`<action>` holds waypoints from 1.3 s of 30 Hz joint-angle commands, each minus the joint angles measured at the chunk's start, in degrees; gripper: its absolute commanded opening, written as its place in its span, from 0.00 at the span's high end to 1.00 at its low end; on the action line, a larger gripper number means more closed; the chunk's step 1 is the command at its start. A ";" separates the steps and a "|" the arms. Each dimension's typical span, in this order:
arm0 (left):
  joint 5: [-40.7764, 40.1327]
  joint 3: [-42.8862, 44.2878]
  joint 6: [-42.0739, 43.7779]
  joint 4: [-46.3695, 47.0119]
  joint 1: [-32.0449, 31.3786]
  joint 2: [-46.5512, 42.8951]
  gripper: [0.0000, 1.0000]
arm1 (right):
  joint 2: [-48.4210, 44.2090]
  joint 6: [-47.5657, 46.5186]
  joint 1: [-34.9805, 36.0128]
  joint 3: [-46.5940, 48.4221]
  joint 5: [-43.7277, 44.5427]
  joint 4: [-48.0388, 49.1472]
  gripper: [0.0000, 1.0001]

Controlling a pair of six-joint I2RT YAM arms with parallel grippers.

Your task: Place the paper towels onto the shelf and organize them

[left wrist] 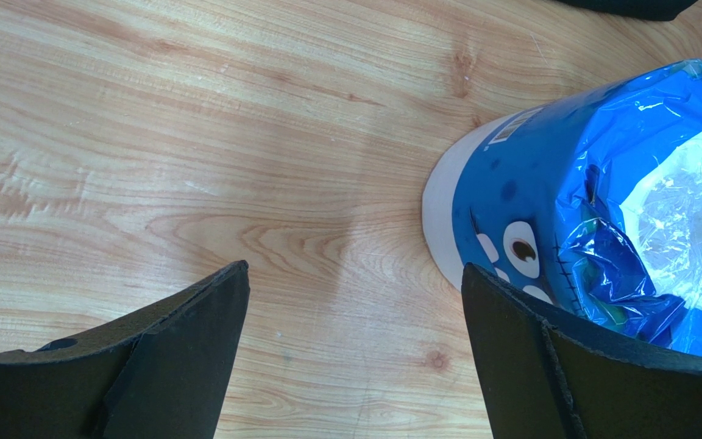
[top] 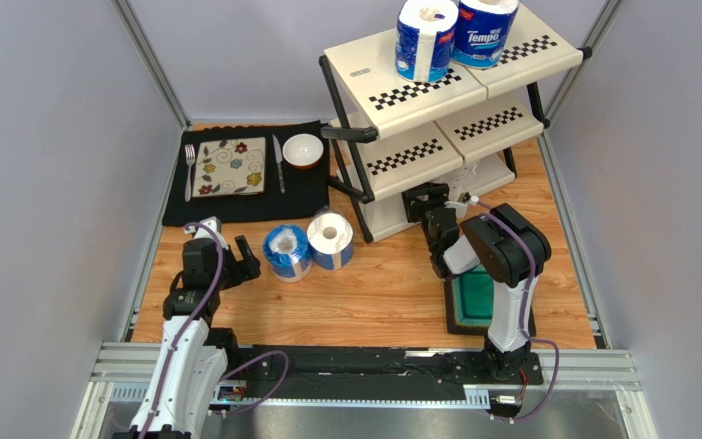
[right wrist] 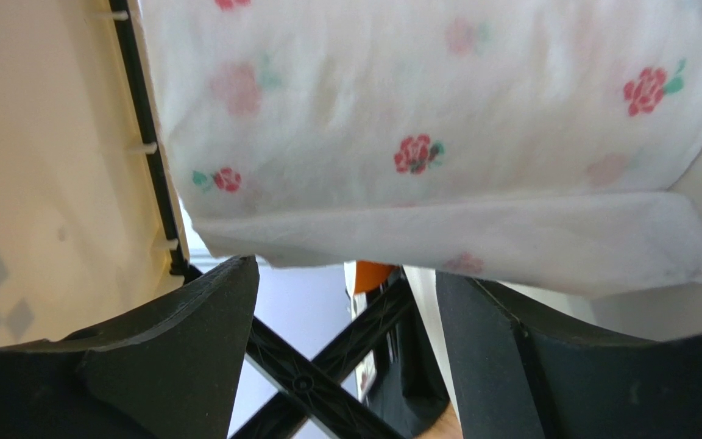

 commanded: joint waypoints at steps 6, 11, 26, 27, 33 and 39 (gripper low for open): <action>-0.15 -0.14 0.88 1.57 0.00 -0.10 0.05 | -8.29 -3.73 1.30 -5.85 -7.47 11.13 0.25; -0.32 -0.14 0.88 1.48 -0.09 -0.10 0.06 | -15.76 -5.67 1.05 -11.29 -11.50 8.25 0.16; -0.41 -0.14 0.80 1.48 -0.09 -0.80 0.05 | -69.73 -31.15 16.33 -8.14 1.49 -68.20 0.01; -0.32 -0.14 0.80 1.48 0.00 -0.72 0.05 | -71.49 -31.24 16.60 -7.70 1.84 -69.63 0.01; -0.50 -0.14 0.80 1.39 0.00 -0.80 0.05 | -71.77 -33.43 22.13 -4.81 6.59 -74.91 0.01; -0.59 -0.14 0.80 1.39 0.00 -0.71 0.05 | -63.34 -37.30 23.98 4.24 10.02 -87.65 0.01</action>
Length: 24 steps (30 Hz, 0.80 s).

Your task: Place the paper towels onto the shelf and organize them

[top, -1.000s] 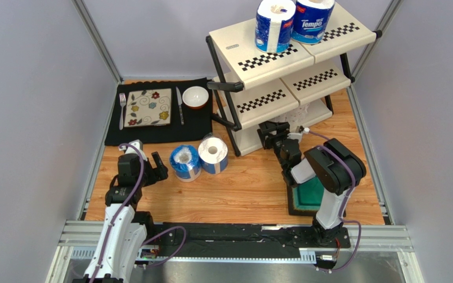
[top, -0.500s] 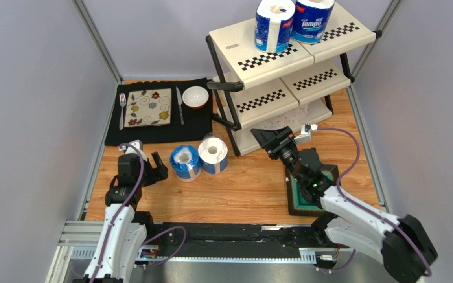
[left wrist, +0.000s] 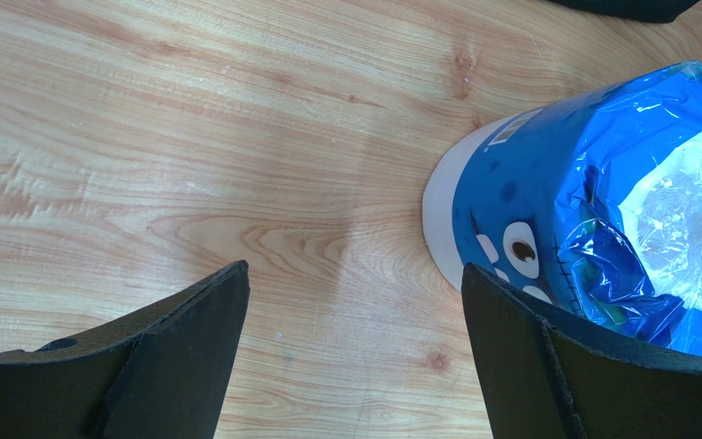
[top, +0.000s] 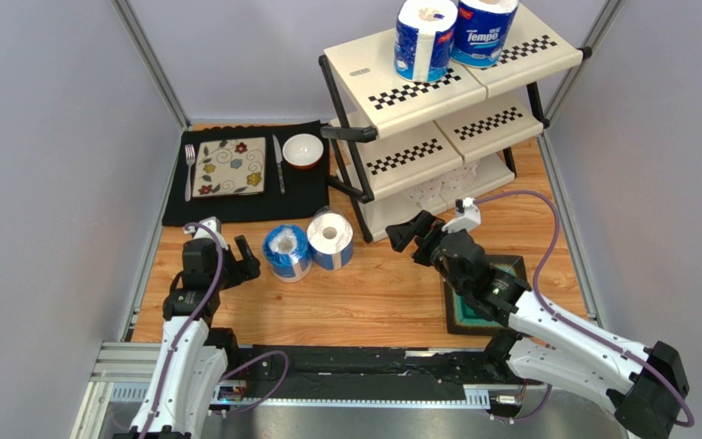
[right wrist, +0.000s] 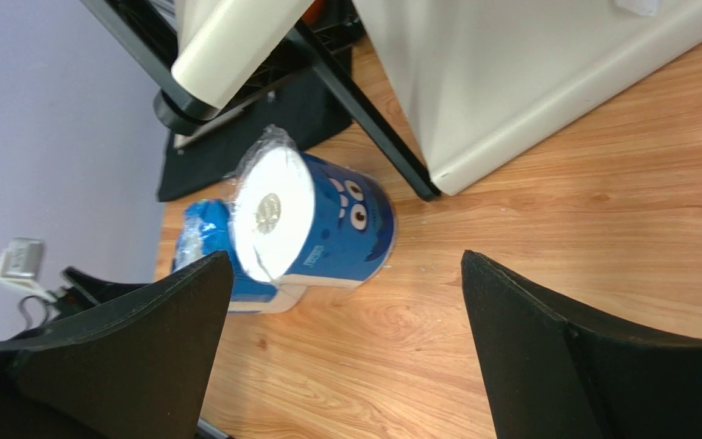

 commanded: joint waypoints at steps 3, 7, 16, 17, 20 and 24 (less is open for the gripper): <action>-0.50 -0.14 0.78 1.42 -0.09 -0.56 0.05 | 5.00 -6.88 2.15 9.95 5.36 -11.45 0.03; -0.24 -0.14 0.78 1.42 -0.09 -0.65 0.05 | 5.79 -8.22 7.86 10.30 9.04 -9.53 0.01; -0.06 -0.14 0.78 1.50 -0.09 -0.47 0.05 | 16.94 2.93 17.70 12.76 23.61 -1.19 0.01; -0.23 -0.05 0.78 1.42 0.00 -0.47 0.05 | 18.35 3.99 18.93 14.07 24.86 -0.30 0.01; -0.41 -0.14 0.78 1.41 0.00 -0.47 0.05 | 25.55 9.79 19.47 17.23 28.82 -0.73 0.00; -0.50 -0.14 0.78 1.33 -0.09 -0.39 0.05 | 32.85 13.05 19.82 22.51 30.23 0.84 0.00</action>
